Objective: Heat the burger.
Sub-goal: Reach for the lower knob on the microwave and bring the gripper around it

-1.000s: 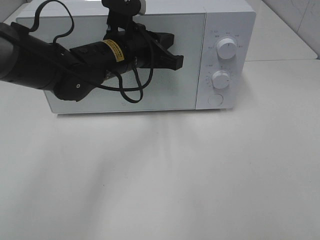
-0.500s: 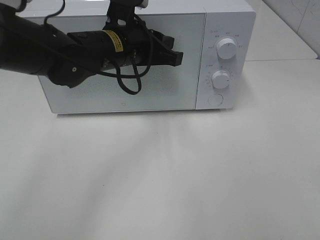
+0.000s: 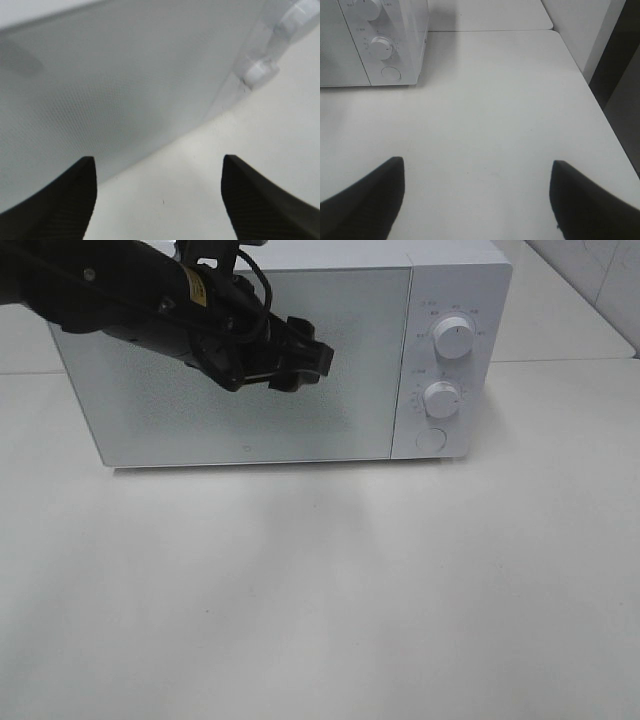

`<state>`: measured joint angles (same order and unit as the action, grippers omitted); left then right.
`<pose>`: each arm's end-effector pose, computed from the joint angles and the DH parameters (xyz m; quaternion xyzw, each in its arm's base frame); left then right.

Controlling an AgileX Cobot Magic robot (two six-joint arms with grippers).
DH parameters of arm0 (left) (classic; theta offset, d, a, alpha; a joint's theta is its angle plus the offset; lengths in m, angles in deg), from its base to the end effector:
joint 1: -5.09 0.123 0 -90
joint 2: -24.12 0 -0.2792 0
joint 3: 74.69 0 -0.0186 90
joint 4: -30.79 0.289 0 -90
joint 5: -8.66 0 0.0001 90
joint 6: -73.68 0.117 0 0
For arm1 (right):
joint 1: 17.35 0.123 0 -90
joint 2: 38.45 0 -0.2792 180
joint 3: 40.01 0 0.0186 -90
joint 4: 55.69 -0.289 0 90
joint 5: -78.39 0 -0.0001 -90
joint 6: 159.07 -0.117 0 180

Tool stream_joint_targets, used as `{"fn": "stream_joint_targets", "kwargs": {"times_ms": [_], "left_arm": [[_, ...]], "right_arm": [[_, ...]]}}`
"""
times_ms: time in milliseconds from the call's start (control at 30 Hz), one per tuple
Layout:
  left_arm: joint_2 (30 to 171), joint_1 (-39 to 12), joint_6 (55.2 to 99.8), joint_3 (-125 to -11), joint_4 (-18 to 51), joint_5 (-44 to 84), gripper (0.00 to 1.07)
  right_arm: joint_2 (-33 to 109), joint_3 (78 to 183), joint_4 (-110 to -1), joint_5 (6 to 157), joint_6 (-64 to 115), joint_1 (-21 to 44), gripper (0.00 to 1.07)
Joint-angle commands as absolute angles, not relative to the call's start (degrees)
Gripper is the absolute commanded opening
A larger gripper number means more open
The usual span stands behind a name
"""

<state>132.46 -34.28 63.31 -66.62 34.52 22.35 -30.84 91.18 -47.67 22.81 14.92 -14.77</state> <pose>0.3447 -0.2805 0.2007 0.2515 0.8710 -0.1589 0.3911 0.0622 -0.0107 0.2922 0.0242 0.8267 -0.0280 0.5615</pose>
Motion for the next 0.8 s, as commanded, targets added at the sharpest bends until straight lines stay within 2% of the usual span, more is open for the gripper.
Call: {"fn": "stream_joint_targets", "kwargs": {"times_ms": [33,67,300,367,433,467,500,567,667,800], "left_arm": [[129.3,-35.4,63.1,-67.1,33.8,32.2,0.65],[127.5,-35.4,63.1,-67.1,32.3,37.4,0.65],[122.6,-35.4,62.6,-67.1,30.5,48.9,0.65],[121.3,-35.4,61.2,-67.1,30.8,53.2,0.65],[120.1,-35.1,57.9,-67.1,31.9,61.0,0.65],[120.1,-35.1,57.9,-67.1,31.9,61.0,0.65],[119.2,-35.1,55.5,-66.4,33.3,64.9,0.65],[118.6,-35.1,54.5,-65.7,34.2,65.7,0.65],[114.0,-35.1,50.7,-59.8,36.3,66.0,0.65],[110.3,-34.6,49.1,-54.9,37.3,65.8,0.65]], "right_arm": [[-32.4,91.1,-47.6,23.2,14.6,-15.1,0.76],[-32.4,91.1,-47.6,23.2,14.6,-15.1,0.76],[-32.4,91.1,-47.6,23.2,14.6,-15.1,0.76],[-32.4,91.1,-47.6,23.2,14.6,-15.1,0.76],[-32.4,91.1,-47.6,23.2,14.6,-15.1,0.76],[-32.4,91.1,-47.6,23.2,14.6,-15.1,0.76],[-32.4,91.1,-47.6,23.2,14.6,-15.1,0.76],[-32.4,91.1,-47.6,23.2,14.6,-15.1,0.76],[-32.4,91.1,-47.6,23.2,14.6,-15.1,0.76],[-32.4,91.1,-47.6,23.2,14.6,-15.1,0.76]]}}
